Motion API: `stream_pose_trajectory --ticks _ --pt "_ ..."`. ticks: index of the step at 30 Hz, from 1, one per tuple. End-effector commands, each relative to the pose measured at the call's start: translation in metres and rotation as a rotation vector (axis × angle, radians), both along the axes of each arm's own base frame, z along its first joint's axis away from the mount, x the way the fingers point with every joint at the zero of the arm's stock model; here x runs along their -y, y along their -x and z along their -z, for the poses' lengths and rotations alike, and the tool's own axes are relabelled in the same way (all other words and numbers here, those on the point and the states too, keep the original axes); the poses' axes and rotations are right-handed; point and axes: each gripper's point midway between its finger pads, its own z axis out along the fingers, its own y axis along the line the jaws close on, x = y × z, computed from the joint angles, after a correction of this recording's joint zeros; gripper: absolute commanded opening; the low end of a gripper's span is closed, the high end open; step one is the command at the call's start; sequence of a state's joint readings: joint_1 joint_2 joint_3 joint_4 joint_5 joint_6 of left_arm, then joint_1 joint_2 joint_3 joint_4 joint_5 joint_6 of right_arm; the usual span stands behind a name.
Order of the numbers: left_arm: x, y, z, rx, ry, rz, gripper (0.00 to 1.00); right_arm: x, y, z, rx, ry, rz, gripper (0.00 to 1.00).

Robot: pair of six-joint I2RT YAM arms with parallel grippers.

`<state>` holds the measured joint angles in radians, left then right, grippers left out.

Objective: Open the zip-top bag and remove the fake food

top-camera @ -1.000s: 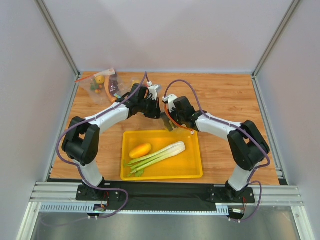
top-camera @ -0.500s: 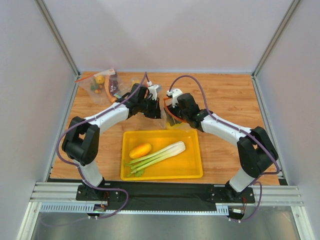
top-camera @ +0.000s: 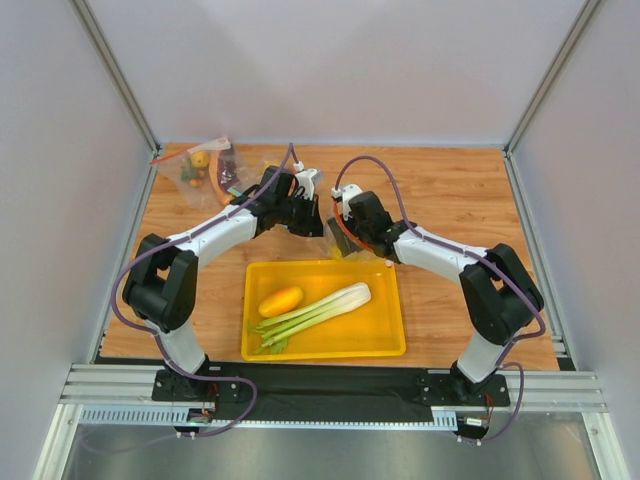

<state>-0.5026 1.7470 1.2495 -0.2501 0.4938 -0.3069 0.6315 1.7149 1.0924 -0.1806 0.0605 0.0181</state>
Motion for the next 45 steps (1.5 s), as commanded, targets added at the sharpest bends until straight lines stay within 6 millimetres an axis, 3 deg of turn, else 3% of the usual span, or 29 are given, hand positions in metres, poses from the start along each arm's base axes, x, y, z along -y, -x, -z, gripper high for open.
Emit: stream_pose_trajectory --ticks 1,6,12,17,27,35,40,45 --pt "0.006 -0.004 -0.030 0.082 0.044 0.028 0.00 0.004 0.004 0.005 -0.001 0.009 -0.009 0.69" --pt "0.007 -0.006 -0.028 0.076 0.043 0.028 0.00 0.006 0.015 0.004 -0.011 0.006 -0.054 0.73" --pt "0.007 -0.006 -0.026 0.072 0.041 0.028 0.00 0.015 0.026 0.018 -0.057 0.057 -0.070 0.77" --pt "0.007 -0.005 -0.024 0.066 0.039 0.029 0.00 0.018 0.025 0.014 -0.066 0.082 -0.062 0.82" --pt "0.007 -0.006 -0.024 0.071 0.037 0.030 0.00 0.026 0.030 0.030 -0.146 0.155 -0.075 0.84" --pt "0.007 -0.007 -0.023 0.069 0.035 0.029 0.00 0.020 0.011 0.044 -0.147 0.124 -0.054 0.83" --pt "0.007 -0.007 -0.024 0.075 0.033 0.031 0.00 0.010 0.007 0.052 -0.170 0.097 -0.078 0.80" --pt "0.007 -0.007 -0.024 0.072 0.033 0.030 0.00 0.014 0.008 0.069 -0.199 0.120 -0.070 0.72"
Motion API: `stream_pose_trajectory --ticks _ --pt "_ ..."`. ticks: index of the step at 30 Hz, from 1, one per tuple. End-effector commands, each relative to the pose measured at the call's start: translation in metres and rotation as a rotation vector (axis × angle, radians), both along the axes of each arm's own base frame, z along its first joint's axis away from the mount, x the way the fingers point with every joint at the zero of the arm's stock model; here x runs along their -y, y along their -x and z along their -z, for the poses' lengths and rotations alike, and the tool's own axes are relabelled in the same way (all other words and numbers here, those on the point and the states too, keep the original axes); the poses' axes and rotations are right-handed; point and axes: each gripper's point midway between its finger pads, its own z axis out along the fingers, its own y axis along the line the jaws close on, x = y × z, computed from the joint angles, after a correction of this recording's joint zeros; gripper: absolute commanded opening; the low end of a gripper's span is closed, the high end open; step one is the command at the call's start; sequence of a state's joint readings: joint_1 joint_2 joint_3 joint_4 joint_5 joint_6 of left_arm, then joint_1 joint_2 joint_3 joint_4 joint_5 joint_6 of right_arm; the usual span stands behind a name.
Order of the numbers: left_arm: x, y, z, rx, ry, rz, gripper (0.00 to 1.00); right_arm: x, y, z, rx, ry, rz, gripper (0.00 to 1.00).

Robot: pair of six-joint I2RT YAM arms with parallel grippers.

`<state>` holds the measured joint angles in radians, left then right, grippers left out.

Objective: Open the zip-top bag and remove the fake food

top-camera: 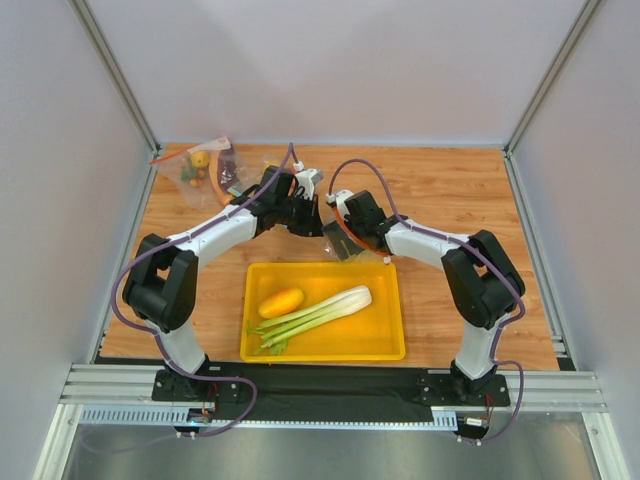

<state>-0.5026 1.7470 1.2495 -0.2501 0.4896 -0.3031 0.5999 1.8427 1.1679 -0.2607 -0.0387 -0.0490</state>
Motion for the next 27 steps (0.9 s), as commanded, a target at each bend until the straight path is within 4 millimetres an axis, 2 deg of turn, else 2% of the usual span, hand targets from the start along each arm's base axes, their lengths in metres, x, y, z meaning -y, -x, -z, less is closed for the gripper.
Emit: stream_pose_trajectory --ticks 1,4,5,6,8,9,11,12,14,15,17,18,20,21,24,27 --pt "0.008 -0.007 -0.025 0.071 0.038 0.032 0.00 0.015 0.008 0.033 -0.072 0.074 0.015 0.70" --pt "0.009 -0.007 -0.024 0.067 0.041 0.033 0.00 0.021 0.012 0.042 -0.082 0.095 0.028 0.63" --pt "0.009 -0.008 -0.024 0.066 0.041 0.031 0.00 0.021 0.011 0.043 -0.080 0.088 0.035 0.54" --pt "0.009 -0.008 -0.024 0.066 0.041 0.031 0.00 0.023 0.014 0.044 -0.081 0.087 0.039 0.49" --pt "0.008 -0.008 -0.024 0.065 0.042 0.028 0.00 0.023 0.015 0.041 -0.071 0.074 0.044 0.41" --pt "0.009 -0.008 -0.024 0.065 0.042 0.030 0.00 0.027 0.010 0.033 -0.041 0.079 0.071 0.37" --pt "0.008 -0.008 -0.023 0.061 0.036 0.026 0.00 0.027 0.011 0.024 -0.024 0.063 0.079 0.35" --pt "0.008 -0.008 -0.022 0.061 0.032 0.025 0.00 0.026 0.009 0.011 0.002 0.037 0.092 0.36" --pt "0.007 -0.009 -0.021 0.058 0.026 0.022 0.00 0.025 0.009 -0.004 0.037 0.001 0.105 0.35" --pt "0.006 -0.009 -0.020 0.056 0.025 0.019 0.00 0.024 0.008 -0.023 0.073 -0.042 0.120 0.35" --pt "0.006 -0.009 -0.021 0.059 0.021 0.017 0.00 0.025 0.009 -0.039 0.107 -0.093 0.150 0.34" --pt "0.005 -0.009 -0.021 0.060 0.021 0.016 0.00 0.025 0.008 -0.062 0.156 -0.135 0.162 0.34" --pt "0.006 -0.009 -0.021 0.060 0.021 0.014 0.00 0.027 0.009 -0.078 0.192 -0.177 0.185 0.33" --pt "0.006 -0.009 -0.021 0.058 0.021 0.015 0.00 0.030 0.008 -0.095 0.229 -0.200 0.202 0.33" --pt "0.006 -0.009 -0.019 0.051 0.019 0.013 0.00 0.035 0.008 -0.121 0.288 -0.240 0.227 0.32" --pt "0.005 -0.008 -0.022 0.056 0.021 0.014 0.00 0.039 0.009 -0.135 0.322 -0.252 0.239 0.32"
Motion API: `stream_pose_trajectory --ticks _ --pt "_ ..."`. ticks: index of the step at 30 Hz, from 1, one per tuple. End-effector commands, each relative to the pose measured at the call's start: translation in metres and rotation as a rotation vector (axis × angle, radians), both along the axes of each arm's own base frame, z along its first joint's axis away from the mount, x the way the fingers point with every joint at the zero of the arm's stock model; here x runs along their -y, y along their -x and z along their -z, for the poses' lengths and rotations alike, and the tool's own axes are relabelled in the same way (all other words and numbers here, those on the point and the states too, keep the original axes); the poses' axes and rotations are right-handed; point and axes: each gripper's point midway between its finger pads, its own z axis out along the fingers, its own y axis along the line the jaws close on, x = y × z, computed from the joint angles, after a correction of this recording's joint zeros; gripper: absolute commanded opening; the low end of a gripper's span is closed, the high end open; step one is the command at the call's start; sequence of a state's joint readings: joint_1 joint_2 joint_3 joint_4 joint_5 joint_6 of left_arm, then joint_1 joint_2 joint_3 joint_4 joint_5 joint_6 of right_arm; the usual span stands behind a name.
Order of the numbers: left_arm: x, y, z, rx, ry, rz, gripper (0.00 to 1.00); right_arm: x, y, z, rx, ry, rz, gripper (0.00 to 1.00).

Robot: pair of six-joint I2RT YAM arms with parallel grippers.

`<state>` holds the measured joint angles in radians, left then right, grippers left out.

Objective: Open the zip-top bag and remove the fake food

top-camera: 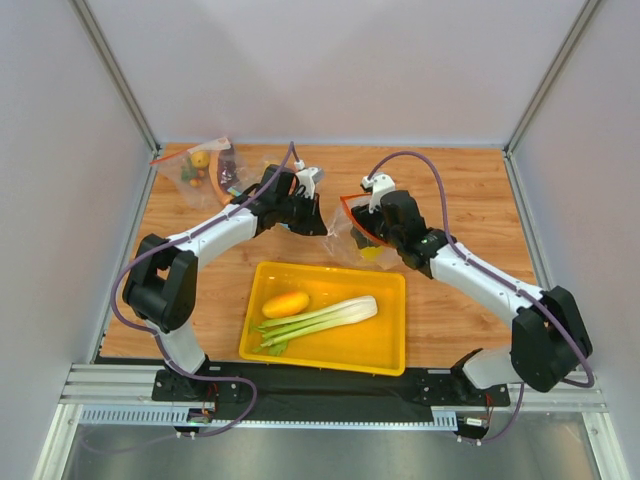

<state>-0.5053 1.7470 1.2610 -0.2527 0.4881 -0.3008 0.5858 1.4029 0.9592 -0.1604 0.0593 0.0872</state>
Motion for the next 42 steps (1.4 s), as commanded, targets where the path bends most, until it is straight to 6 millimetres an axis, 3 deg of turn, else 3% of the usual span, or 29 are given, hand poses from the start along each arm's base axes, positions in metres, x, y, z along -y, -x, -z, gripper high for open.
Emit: stream_pose_trajectory --ticks 1,7,14,22,26,31,38,42 --pt "0.004 -0.007 -0.018 0.043 0.018 0.010 0.00 0.008 -0.008 -0.022 0.067 -0.039 0.070 0.32" --pt "0.002 -0.006 -0.016 0.043 0.011 0.009 0.00 0.011 -0.003 -0.048 0.126 -0.124 0.104 0.32" --pt "0.002 -0.006 -0.011 0.026 -0.001 0.005 0.00 0.013 0.001 -0.105 0.238 -0.245 0.118 0.33" --pt "0.000 -0.007 -0.011 0.026 -0.008 -0.002 0.00 0.022 -0.001 -0.133 0.303 -0.238 0.140 0.32" --pt "0.000 -0.007 -0.008 0.021 -0.015 -0.005 0.00 0.032 0.002 -0.165 0.378 -0.243 0.152 0.32" --pt "-0.001 -0.008 -0.006 0.012 -0.024 -0.010 0.00 0.043 0.010 -0.189 0.430 -0.220 0.157 0.32" --pt "-0.002 -0.009 -0.001 -0.001 -0.037 -0.017 0.00 0.052 0.027 -0.209 0.464 -0.228 0.137 0.32" --pt "-0.002 -0.011 0.000 0.000 -0.041 -0.019 0.00 0.049 0.038 -0.198 0.407 -0.203 0.105 0.29"
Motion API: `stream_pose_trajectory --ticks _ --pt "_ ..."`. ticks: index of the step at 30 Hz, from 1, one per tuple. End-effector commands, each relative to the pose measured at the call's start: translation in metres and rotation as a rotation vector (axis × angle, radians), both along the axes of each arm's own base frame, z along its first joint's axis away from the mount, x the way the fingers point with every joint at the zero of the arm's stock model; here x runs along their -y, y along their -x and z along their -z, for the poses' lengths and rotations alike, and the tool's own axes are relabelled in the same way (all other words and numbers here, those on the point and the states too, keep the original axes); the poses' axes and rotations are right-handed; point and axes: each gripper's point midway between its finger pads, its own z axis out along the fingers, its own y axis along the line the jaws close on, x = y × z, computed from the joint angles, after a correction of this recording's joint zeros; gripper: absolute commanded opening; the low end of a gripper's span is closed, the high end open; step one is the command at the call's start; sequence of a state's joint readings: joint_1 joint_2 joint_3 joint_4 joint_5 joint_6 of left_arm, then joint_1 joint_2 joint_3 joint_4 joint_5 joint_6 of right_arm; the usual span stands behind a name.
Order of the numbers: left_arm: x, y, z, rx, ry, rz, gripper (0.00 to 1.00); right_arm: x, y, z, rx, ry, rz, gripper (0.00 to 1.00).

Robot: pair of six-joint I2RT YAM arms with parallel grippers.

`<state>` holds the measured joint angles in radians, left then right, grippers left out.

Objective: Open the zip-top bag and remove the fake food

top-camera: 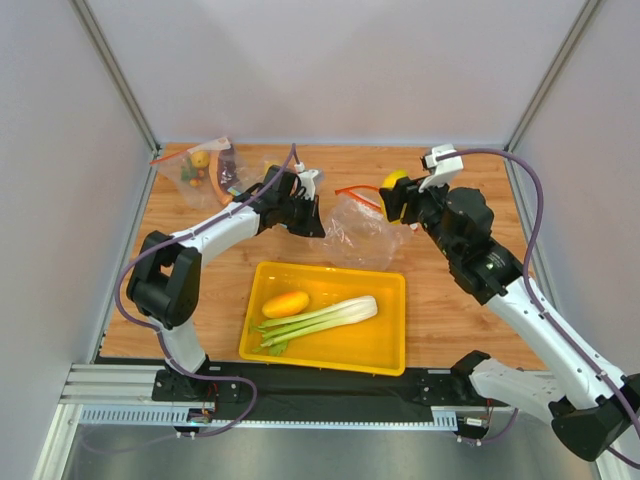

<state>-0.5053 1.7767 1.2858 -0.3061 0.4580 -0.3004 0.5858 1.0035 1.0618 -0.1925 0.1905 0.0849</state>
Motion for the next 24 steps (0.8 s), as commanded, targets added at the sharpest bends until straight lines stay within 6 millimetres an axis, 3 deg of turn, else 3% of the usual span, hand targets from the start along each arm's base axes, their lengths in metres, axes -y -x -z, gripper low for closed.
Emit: stream_pose_trajectory --ticks 1,11,14,24 --pt "0.003 -0.010 -0.012 0.041 0.003 0.003 0.00 0.002 0.012 -0.004 -0.015 0.026 -0.022 0.29" --pt "0.001 -0.012 -0.011 0.045 -0.010 -0.005 0.00 -0.034 0.066 0.036 -0.151 0.104 -0.181 0.29" --pt "0.000 -0.012 -0.010 0.042 -0.015 -0.007 0.00 -0.048 0.085 0.061 -0.227 0.107 -0.228 0.29" --pt "0.000 -0.013 -0.013 0.049 -0.012 -0.006 0.00 -0.063 0.143 0.182 -0.541 0.101 -0.286 0.29"
